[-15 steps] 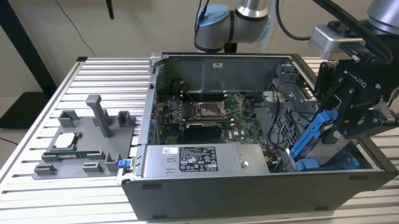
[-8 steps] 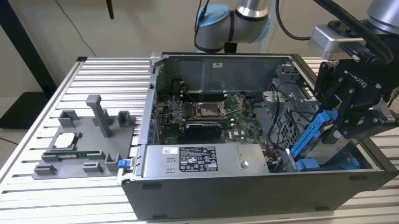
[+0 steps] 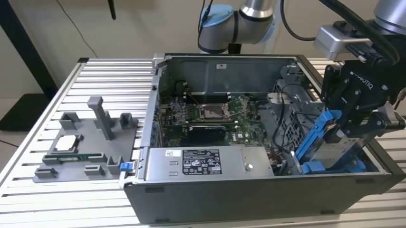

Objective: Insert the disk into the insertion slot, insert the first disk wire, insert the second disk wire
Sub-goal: 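Insert the disk into the insertion slot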

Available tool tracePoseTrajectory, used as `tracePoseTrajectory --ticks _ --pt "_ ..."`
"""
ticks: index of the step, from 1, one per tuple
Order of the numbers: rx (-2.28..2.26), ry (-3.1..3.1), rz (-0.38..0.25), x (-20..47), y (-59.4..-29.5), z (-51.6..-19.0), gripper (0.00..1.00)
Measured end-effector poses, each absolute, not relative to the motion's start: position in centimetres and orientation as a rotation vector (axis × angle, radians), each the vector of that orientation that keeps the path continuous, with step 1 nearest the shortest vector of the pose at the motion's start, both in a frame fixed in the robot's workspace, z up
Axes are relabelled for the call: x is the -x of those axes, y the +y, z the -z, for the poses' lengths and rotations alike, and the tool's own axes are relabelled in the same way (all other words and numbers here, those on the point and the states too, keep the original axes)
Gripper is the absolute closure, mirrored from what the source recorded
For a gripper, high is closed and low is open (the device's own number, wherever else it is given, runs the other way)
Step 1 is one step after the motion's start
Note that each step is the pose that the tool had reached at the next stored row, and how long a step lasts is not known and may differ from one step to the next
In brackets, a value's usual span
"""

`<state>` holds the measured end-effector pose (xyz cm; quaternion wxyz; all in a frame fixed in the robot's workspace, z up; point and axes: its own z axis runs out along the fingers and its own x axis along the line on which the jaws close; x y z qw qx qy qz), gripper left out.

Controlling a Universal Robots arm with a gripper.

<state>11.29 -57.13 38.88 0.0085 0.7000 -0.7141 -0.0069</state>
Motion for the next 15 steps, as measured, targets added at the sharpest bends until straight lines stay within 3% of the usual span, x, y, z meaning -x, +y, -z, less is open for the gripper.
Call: tracePoseTrajectory --ticks 15 --pt "-2.207 -2.25 0.063 -10.44 -57.13 -39.1 1.0"
